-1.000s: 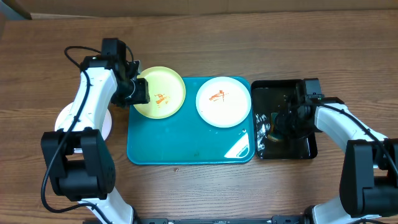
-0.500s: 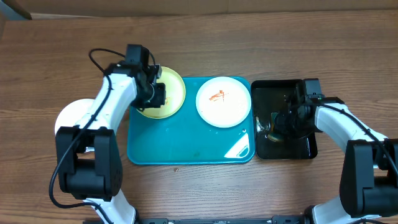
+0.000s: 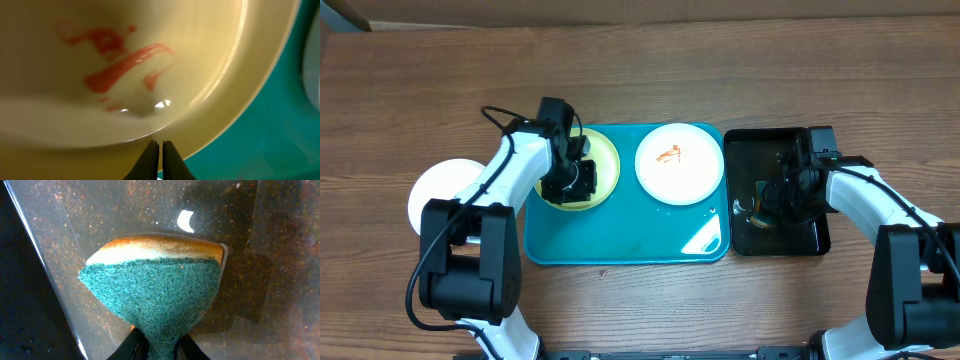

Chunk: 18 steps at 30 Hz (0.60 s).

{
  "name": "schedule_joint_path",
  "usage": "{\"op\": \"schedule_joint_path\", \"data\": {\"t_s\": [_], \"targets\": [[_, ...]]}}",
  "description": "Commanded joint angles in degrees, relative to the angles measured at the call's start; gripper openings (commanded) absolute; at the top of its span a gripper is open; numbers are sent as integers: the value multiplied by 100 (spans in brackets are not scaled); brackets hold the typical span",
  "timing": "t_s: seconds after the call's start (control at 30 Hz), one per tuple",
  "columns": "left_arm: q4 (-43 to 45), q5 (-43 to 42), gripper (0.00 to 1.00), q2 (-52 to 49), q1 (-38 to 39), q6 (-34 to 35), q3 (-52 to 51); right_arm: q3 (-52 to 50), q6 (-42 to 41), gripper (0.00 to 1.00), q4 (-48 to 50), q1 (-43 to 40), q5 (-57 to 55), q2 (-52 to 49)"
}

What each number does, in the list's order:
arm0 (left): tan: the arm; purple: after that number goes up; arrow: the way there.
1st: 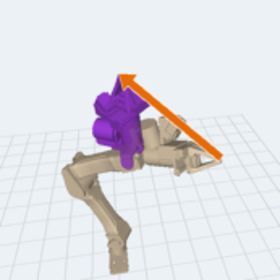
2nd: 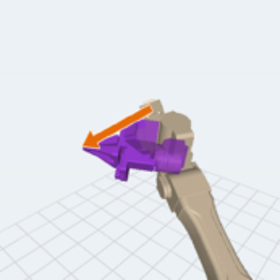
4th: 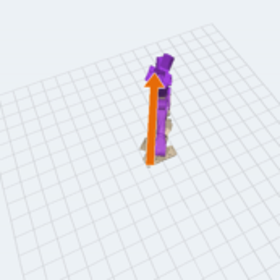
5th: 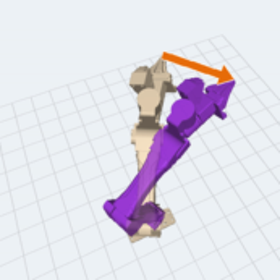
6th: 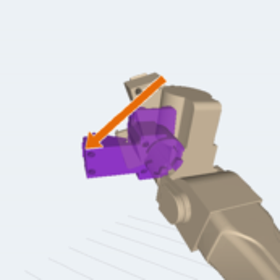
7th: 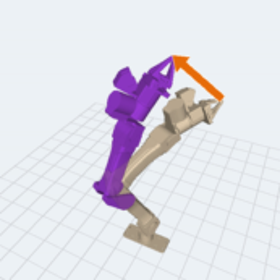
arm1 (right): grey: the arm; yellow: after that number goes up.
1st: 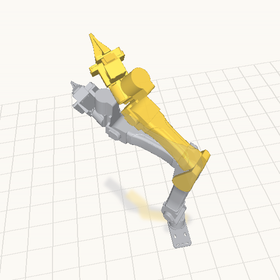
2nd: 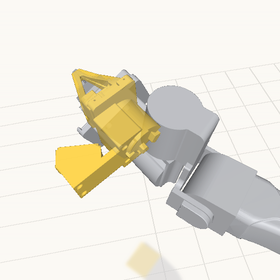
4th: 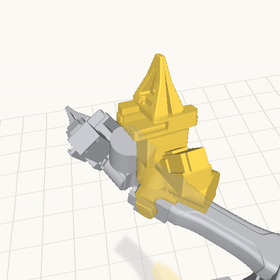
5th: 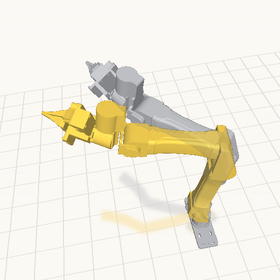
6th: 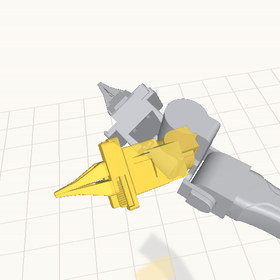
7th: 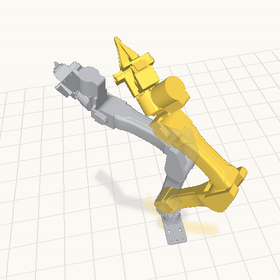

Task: Clean dirty plates on tray and stack at the side
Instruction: 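Slide the yellow-green plate toward the tray front with left gripper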

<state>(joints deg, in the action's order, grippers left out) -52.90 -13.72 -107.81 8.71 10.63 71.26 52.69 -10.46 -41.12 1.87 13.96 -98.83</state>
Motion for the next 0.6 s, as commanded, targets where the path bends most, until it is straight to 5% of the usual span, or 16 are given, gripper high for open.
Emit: {"op": "schedule_joint_path", "data": {"t_s": [0.0,0.43,0.57], "targets": [[-92,-581,7,-66,243,118,-52,-216,4,17,-111,-7,-125,-127],[-472,-470,4,9,299,140,481,-216,4,17,-153,-7,-125,-127],[-533,203,4,9,249,144,756,-216,4,17,-157,-7,-125,-129]]}}
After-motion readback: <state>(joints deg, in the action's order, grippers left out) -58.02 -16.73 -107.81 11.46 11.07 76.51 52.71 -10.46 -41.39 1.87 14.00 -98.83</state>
